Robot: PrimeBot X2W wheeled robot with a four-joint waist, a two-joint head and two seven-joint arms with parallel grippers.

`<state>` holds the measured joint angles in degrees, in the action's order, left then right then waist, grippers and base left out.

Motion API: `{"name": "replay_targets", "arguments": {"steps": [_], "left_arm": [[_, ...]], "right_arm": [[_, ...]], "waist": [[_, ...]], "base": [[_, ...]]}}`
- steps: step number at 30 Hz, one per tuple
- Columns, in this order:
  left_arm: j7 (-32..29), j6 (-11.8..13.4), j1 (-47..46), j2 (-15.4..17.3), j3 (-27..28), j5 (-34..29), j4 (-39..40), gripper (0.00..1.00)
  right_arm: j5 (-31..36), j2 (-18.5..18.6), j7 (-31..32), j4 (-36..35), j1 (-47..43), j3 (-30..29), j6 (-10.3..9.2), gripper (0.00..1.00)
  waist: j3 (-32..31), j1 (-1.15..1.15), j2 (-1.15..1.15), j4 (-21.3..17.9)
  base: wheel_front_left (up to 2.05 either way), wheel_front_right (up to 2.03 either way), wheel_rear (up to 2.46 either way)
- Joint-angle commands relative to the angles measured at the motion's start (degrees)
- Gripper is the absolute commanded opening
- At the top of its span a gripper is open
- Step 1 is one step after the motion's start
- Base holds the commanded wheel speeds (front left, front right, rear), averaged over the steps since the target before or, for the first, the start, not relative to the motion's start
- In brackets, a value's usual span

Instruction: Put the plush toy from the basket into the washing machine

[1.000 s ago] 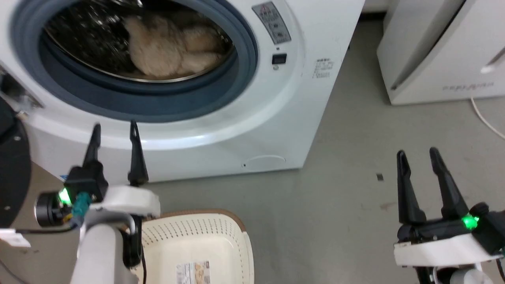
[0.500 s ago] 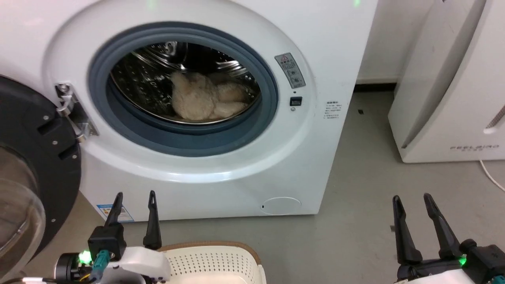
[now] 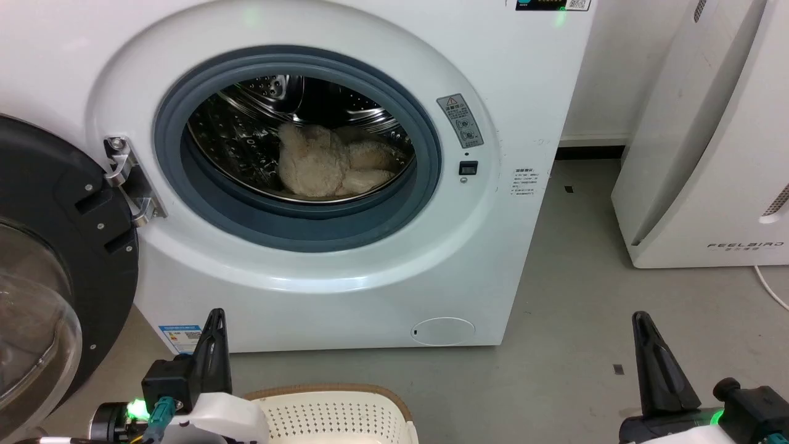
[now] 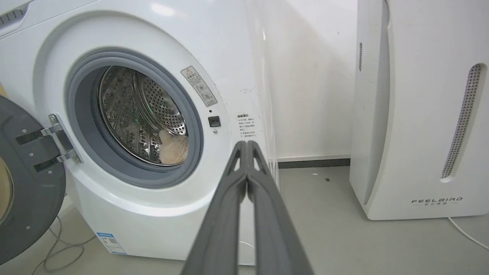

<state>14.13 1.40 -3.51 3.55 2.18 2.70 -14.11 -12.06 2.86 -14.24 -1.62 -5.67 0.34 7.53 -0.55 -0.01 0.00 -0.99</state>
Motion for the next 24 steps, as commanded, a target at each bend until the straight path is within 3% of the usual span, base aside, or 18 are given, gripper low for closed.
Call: {"name": "replay_targets", "arguments": {"steps": [1,24], "left_arm": [[-0.31,-0.08,0.20,-0.03,-0.12,-0.15,0.61,0.00],[-3.00,-0.34,0.84,-0.15,-0.52,-0.65,3.24,0.00]], "right_arm": [[0.65,0.00,0.34,0.09,0.27,-0.03,0.00,0.00],[2.87,0.00,3.05,0.39,1.32,-0.09,-0.01,0.00]], "waist": [[0.01,0.01,0.00,0.02],[0.12,0.01,0.00,0.21]], "base": [[0.00,0.00,0.00],[0.00,0.00,0.00]]}}
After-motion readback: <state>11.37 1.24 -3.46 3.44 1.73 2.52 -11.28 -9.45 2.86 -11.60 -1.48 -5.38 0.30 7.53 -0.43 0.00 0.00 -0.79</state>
